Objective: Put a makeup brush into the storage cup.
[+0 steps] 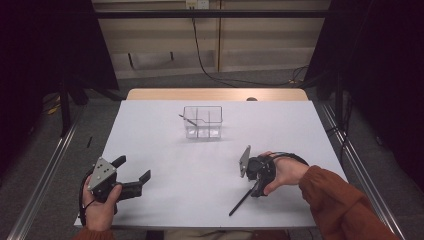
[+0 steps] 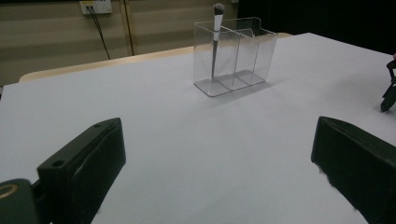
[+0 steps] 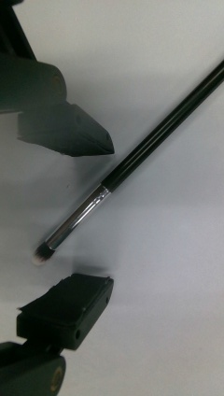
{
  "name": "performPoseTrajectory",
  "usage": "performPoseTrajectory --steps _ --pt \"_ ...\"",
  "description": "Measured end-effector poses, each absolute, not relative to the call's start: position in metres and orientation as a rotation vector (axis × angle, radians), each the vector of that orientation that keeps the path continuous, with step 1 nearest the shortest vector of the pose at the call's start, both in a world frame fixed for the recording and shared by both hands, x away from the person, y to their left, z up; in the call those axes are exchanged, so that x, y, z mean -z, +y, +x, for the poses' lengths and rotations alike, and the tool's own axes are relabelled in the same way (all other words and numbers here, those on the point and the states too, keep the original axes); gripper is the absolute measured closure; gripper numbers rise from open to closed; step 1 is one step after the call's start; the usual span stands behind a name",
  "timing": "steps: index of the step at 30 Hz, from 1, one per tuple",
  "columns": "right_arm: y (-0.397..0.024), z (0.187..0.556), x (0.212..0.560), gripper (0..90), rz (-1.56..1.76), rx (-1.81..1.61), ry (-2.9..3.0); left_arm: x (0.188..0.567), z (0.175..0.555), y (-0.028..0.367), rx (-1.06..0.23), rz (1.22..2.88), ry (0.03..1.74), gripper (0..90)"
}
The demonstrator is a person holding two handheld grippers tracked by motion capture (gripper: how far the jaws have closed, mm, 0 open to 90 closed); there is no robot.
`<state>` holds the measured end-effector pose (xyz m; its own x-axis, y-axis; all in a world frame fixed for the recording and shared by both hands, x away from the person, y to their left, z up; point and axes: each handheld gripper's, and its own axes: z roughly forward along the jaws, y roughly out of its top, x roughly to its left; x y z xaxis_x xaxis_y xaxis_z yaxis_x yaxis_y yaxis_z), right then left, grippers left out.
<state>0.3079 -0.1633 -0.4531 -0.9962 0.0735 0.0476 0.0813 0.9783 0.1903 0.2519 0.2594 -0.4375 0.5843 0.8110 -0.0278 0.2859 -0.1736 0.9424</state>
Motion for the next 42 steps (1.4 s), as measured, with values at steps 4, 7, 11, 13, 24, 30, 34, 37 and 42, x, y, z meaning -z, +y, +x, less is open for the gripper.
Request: performPoseTrajectory --steps 4,7,11,13,24,30,34,37,42 --pt "-0.1637 0.3083 0.4532 29.9 -0.111 0.301 -3.085 0.4375 0.2518 0.2592 -0.607 1.735 0.909 3.0" --pt "-0.1629 0.3077 0.4528 31.5 -0.111 0.290 -3.089 0.4379 0.2521 0.2593 -0.601 1.734 0.898 3.0" --pt "-0.1571 0.3077 0.4516 34.3 -0.103 0.224 -3.097 0.4384 0.2523 0.2590 -0.600 1.738 0.897 2.8" --pt "-0.1563 0.3080 0.4511 37.8 -0.099 0.217 -3.097 0.4384 0.2524 0.2591 -0.600 1.734 0.897 2.8" --pt "-0.1567 0.3102 0.4475 62.7 -0.104 0.203 -3.092 0.4387 0.2527 0.2599 -0.602 1.744 0.893 2.8" --pt "-0.1571 0.3089 0.4471 75.4 -0.093 0.212 -3.086 0.4389 0.2528 0.2599 -0.601 1.745 0.893 2.8" --pt "-0.1549 0.3081 0.4466 82.0 -0.099 0.185 -3.081 0.4392 0.2533 0.2597 -0.600 1.751 0.895 2.8" --pt "-0.1546 0.3087 0.4468 84.7 -0.105 0.184 -3.074 0.4393 0.2532 0.2599 -0.601 1.748 0.897 2.8" --pt "-0.1578 0.3099 0.4470 84.8 -0.140 0.216 -3.063 0.4400 0.2538 0.2603 -0.594 1.741 0.908 2.9"
